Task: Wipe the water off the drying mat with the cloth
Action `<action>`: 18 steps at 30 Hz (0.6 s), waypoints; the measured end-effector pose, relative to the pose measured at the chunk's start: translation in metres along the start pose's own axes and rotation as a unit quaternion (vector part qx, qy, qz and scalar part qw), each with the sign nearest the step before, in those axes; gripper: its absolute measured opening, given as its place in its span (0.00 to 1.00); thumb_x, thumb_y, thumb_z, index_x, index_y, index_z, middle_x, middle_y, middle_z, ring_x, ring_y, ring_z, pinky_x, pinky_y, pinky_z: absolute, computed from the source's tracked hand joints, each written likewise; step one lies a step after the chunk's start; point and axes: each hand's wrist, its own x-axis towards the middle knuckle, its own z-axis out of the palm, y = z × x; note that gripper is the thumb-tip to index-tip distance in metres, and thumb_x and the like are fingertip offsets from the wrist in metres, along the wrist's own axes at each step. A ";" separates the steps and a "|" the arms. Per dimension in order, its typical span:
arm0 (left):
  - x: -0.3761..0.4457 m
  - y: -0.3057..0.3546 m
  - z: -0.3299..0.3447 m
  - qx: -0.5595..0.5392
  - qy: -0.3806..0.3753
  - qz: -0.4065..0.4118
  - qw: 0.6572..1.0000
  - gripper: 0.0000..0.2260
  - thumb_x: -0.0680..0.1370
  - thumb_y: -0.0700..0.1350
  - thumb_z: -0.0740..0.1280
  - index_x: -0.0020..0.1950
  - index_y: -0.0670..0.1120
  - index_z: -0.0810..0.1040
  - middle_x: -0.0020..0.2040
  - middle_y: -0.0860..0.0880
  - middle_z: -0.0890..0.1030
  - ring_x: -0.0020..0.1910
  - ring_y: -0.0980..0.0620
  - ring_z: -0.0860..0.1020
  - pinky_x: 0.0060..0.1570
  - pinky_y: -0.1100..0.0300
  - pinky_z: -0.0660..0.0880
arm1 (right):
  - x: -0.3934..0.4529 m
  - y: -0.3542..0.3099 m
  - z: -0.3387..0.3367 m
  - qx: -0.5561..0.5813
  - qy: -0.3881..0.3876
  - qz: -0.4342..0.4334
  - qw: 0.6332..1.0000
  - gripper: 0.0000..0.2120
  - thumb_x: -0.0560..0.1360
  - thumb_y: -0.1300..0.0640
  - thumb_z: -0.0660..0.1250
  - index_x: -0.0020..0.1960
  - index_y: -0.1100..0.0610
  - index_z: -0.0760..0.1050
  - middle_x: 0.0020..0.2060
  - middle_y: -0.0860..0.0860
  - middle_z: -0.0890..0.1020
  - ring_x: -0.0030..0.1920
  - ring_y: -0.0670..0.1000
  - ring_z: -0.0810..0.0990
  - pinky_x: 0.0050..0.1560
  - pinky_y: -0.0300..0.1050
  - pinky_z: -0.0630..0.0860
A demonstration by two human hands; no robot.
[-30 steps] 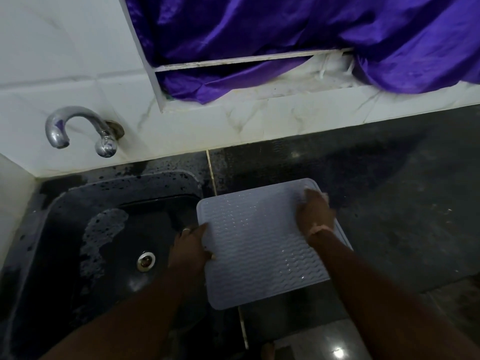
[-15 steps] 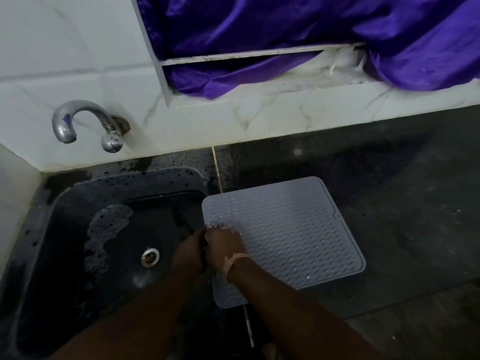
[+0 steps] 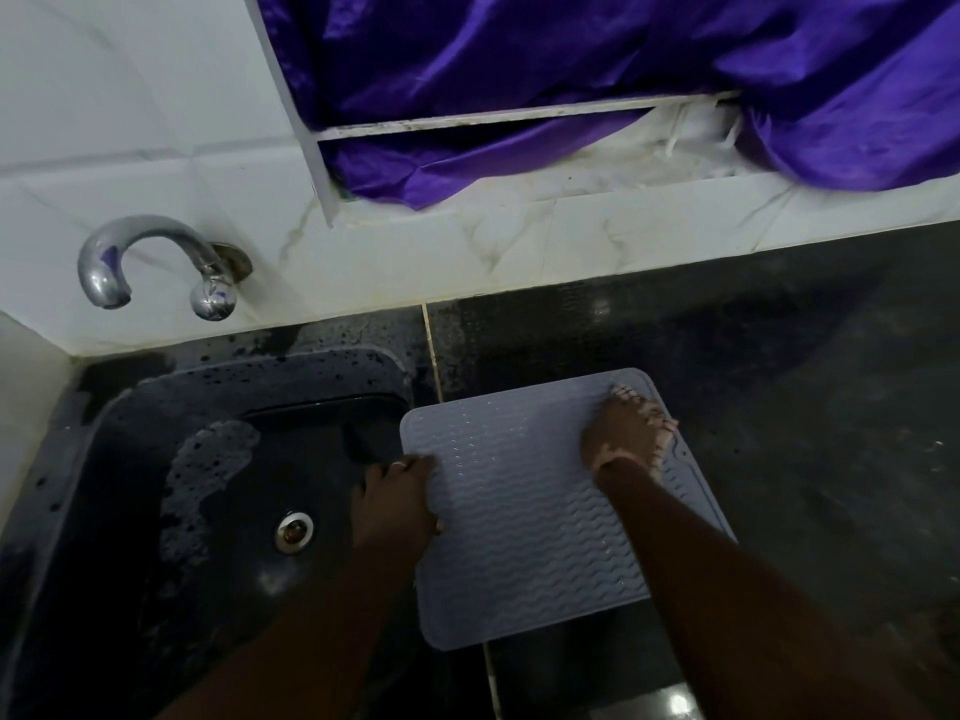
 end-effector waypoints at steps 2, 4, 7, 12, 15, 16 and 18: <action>0.001 -0.001 0.000 0.002 0.003 0.002 1.000 0.38 0.72 0.54 0.75 0.78 0.60 0.61 0.79 0.54 0.63 0.76 0.43 0.59 0.72 0.42 0.60 | -0.041 -0.031 -0.001 -0.037 0.000 -0.052 0.998 0.20 0.76 0.52 0.56 0.64 0.59 0.73 0.58 0.61 0.78 0.59 0.62 0.76 0.62 0.61 0.72; 0.000 0.000 -0.001 0.001 0.000 0.003 1.000 0.37 0.72 0.53 0.75 0.78 0.59 0.62 0.78 0.53 0.64 0.76 0.42 0.60 0.71 0.43 0.61 | -0.084 -0.061 0.003 -0.069 -0.010 -0.113 0.991 0.24 0.77 0.53 0.54 0.69 0.63 0.69 0.64 0.66 0.74 0.64 0.66 0.72 0.66 0.64 0.68; 0.000 0.003 -0.005 0.015 0.019 0.007 1.000 0.31 0.74 0.52 0.72 0.75 0.59 0.66 0.75 0.52 0.69 0.73 0.43 0.64 0.69 0.45 0.65 | -0.139 -0.106 0.001 -0.045 -0.047 -0.225 0.972 0.23 0.81 0.53 0.54 0.73 0.63 0.66 0.69 0.65 0.70 0.70 0.66 0.68 0.71 0.65 0.63; -0.002 -0.007 0.001 -0.027 0.011 0.010 1.000 0.34 0.72 0.54 0.74 0.76 0.58 0.66 0.74 0.52 0.71 0.72 0.42 0.67 0.67 0.47 0.67 | -0.125 -0.101 -0.017 0.255 -0.215 -0.308 0.891 0.14 0.79 0.50 0.64 0.58 0.56 0.82 0.55 0.55 0.84 0.59 0.56 0.80 0.65 0.55 0.73; 0.002 -0.008 -0.003 -0.048 -0.017 0.010 0.999 0.42 0.68 0.56 0.77 0.79 0.58 0.61 0.77 0.50 0.65 0.75 0.41 0.63 0.71 0.44 0.65 | -0.072 -0.057 -0.049 0.436 -0.230 -0.201 0.847 0.23 0.76 0.37 0.68 0.42 0.57 0.84 0.37 0.54 0.85 0.41 0.53 0.84 0.50 0.54 0.81; 0.004 -0.010 -0.003 -0.072 -0.020 -0.001 0.997 0.44 0.68 0.56 0.77 0.79 0.58 0.60 0.78 0.49 0.62 0.76 0.41 0.62 0.72 0.42 0.64 | -0.052 -0.041 -0.057 0.468 -0.213 -0.165 0.842 0.24 0.75 0.36 0.67 0.41 0.57 0.84 0.36 0.55 0.85 0.41 0.56 0.84 0.49 0.56 0.81; 0.009 -0.015 -0.004 -0.129 0.011 -0.024 0.991 0.42 0.68 0.56 0.77 0.78 0.59 0.62 0.76 0.48 0.65 0.74 0.41 0.65 0.69 0.43 0.69 | -0.013 -0.012 -0.065 0.447 -0.125 -0.116 0.878 0.26 0.79 0.36 0.62 0.41 0.58 0.83 0.36 0.57 0.85 0.41 0.60 0.84 0.46 0.55 0.81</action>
